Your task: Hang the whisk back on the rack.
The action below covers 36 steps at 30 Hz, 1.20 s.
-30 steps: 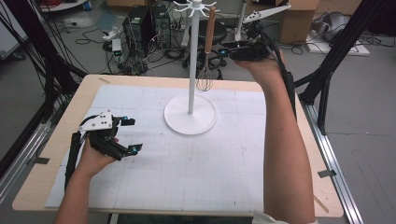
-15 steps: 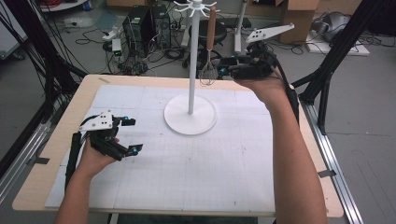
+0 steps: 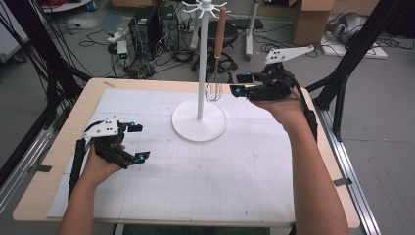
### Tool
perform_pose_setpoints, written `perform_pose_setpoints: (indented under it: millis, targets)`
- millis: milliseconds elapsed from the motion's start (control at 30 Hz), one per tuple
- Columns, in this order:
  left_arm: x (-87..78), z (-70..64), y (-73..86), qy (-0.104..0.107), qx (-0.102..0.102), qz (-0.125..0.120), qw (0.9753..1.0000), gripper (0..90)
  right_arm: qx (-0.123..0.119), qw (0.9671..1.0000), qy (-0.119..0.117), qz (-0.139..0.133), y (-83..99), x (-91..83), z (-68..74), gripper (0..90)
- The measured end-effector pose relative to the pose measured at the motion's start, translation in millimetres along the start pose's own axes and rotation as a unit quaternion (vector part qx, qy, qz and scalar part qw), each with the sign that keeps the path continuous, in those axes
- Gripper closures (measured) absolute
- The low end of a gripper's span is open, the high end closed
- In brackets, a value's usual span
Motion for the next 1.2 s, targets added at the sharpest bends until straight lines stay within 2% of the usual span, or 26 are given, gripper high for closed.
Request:
perform_pose_setpoints:
  millis: [200,433,667,900,1200]
  targets:
    - [-0.9,-0.4,-2.0,0.000,0.001,-0.005,1.0000,1.7,0.001,1.0000,-0.004,-0.004,10.3,-5.8,6.3,45.8]
    - [-0.9,-1.3,-2.8,0.001,0.000,-0.008,1.0000,1.7,0.002,0.9999,0.002,-0.013,30.5,-12.5,11.1,39.4]
    - [-0.2,-0.6,-2.0,0.001,0.001,-0.006,1.0000,1.7,0.007,0.9998,-0.004,-0.019,48.5,-21.7,17.1,34.7]
    - [0.1,-2.1,-2.4,0.004,0.000,-0.006,1.0000,1.7,0.009,0.9998,0.005,-0.018,68.0,-29.3,21.3,31.3]
    - [0.6,-2.6,-2.0,0.007,-0.002,-0.006,1.0000,1.7,0.030,0.9989,0.022,-0.026,97.8,-37.9,18.5,28.6]
Point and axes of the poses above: each handheld gripper's, and its own axes: x roughly forward along the jaws, y roughly out of its underside, z roughly to its left, the point moved 8 cm from there along x, roughly forward along the jaws, and after that the axes turned 7 degrees about -z, right-handed, at the moved point
